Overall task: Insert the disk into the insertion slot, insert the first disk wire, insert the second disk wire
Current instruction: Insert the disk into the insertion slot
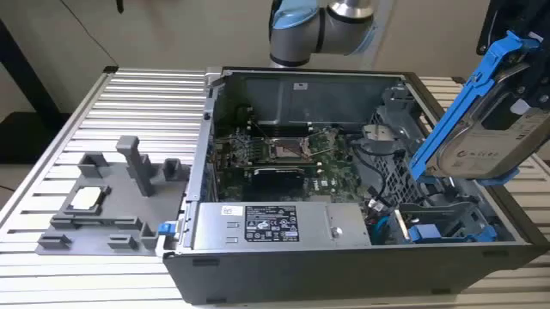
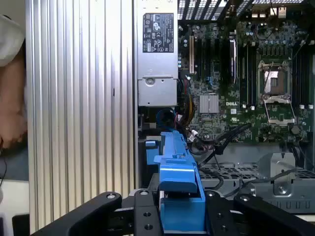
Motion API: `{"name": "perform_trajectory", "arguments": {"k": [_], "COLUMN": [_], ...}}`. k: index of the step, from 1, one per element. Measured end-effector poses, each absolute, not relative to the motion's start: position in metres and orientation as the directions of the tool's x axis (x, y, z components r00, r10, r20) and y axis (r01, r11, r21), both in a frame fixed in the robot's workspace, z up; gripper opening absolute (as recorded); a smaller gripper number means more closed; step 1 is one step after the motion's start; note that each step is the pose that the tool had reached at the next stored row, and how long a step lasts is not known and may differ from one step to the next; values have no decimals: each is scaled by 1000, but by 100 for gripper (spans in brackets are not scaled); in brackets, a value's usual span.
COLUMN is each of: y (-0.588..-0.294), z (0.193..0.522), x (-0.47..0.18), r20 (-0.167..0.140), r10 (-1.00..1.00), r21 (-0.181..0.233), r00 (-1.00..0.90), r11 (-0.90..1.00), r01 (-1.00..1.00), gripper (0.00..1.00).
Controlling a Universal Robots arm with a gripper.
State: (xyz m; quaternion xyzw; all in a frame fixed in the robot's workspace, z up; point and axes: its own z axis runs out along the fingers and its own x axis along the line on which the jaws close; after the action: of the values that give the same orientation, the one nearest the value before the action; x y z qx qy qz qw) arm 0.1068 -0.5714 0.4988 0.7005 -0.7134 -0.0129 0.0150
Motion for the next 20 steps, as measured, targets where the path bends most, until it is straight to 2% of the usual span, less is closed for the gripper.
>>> {"name": "perform_trajectory", "arguments": {"k": [14, 20], "y": [-571, -571], "z": [499, 494], "x": [107, 107], "r20": [4, -4], "r10": [-1000, -1000], "r21": [39, 14], "r00": [-18, -13], "r11": [18, 13], "r01": [-999, -1000], "gripper": [33, 33]}}
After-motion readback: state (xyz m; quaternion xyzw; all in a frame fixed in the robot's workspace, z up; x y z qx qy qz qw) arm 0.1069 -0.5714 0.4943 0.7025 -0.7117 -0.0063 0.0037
